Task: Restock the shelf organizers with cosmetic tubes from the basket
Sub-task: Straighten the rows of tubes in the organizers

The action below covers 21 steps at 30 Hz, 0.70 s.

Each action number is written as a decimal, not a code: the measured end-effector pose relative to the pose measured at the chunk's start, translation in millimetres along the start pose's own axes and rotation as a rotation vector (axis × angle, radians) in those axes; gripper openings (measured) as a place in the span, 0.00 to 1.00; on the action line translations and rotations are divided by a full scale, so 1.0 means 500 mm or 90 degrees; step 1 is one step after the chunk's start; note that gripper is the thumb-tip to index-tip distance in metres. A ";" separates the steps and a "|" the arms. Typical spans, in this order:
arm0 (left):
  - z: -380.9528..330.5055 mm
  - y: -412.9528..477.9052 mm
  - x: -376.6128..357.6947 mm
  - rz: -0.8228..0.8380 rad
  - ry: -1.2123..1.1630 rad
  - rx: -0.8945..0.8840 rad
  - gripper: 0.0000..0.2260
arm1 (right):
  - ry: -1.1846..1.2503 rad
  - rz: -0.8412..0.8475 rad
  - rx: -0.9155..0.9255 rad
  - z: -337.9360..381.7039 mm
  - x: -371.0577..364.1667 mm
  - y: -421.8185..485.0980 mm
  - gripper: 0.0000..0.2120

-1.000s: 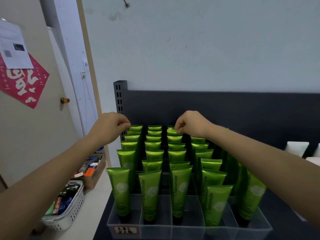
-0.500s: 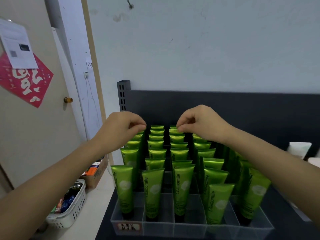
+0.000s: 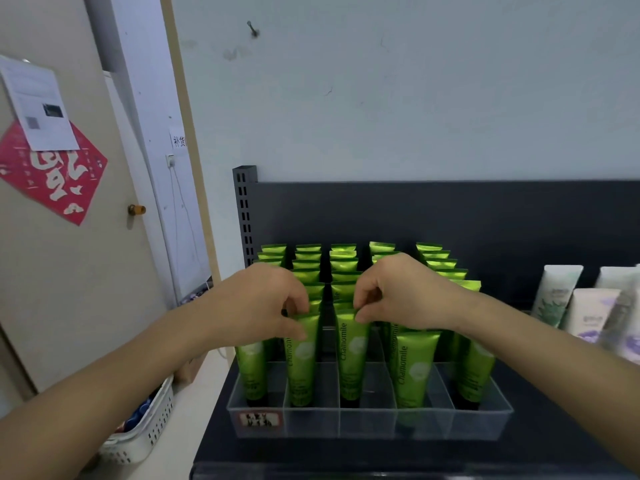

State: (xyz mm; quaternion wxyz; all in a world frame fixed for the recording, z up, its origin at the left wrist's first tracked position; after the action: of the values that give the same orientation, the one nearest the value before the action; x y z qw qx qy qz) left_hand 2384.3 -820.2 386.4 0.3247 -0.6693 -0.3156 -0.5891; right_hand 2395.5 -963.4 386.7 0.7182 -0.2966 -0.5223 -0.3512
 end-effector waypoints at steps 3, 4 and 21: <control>-0.006 0.003 -0.007 0.001 0.082 0.014 0.09 | -0.007 -0.017 -0.002 0.006 0.002 -0.003 0.04; -0.010 0.003 -0.005 -0.013 0.095 0.012 0.08 | -0.012 -0.025 -0.003 0.007 0.003 -0.004 0.04; -0.010 -0.005 0.000 -0.054 0.142 0.044 0.10 | 0.097 -0.140 -0.018 -0.021 0.046 -0.065 0.11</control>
State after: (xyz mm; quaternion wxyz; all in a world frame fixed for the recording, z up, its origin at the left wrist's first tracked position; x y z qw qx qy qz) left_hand 2379.4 -822.8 387.1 0.3554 -0.5744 -0.3256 -0.6616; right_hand 2379.5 -995.3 407.7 0.7090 -0.2199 -0.4905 -0.4566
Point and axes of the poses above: each hand's wrist, its own y-axis towards the middle knuckle, its own x-axis out of the back of the hand, z = x × y, the point moved 7 cm from there along y, towards the middle knuckle, and after that the axes turned 15 degrees about z, right-handed, at the moved point
